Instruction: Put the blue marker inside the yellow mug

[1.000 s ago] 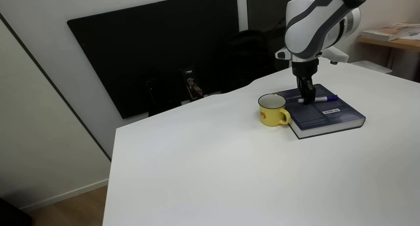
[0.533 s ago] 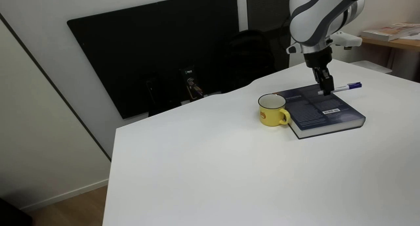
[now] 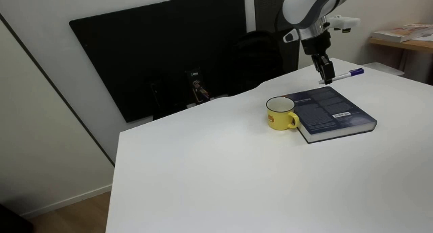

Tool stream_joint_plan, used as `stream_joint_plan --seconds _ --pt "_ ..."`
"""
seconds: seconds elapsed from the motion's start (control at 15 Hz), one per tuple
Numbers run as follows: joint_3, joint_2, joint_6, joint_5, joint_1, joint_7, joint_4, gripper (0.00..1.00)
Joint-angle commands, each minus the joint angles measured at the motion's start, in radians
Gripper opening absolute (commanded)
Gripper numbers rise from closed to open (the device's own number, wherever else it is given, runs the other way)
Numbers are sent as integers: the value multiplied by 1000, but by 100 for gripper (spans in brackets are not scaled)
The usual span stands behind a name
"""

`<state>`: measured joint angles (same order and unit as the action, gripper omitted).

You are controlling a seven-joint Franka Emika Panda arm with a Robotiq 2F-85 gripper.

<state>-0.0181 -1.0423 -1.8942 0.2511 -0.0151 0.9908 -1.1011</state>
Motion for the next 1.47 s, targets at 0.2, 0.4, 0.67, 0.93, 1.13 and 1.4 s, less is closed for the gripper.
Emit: stream_joint_plan --seconds 0.2,0.4,0.67,0.93,1.13,1.4 --pt "44 -24 96 3 52 43 192 6" --pt "90 -20 143 -48 53 92 259 6" --pt "160 -16 212 -166 35 165 330 6" --pt "250 -31 203 -290 -15 308 354 6" --pt "302 -73 232 -365 -56 430 388 6" --pt "359 -145 306 -451 -101 580 425 6"
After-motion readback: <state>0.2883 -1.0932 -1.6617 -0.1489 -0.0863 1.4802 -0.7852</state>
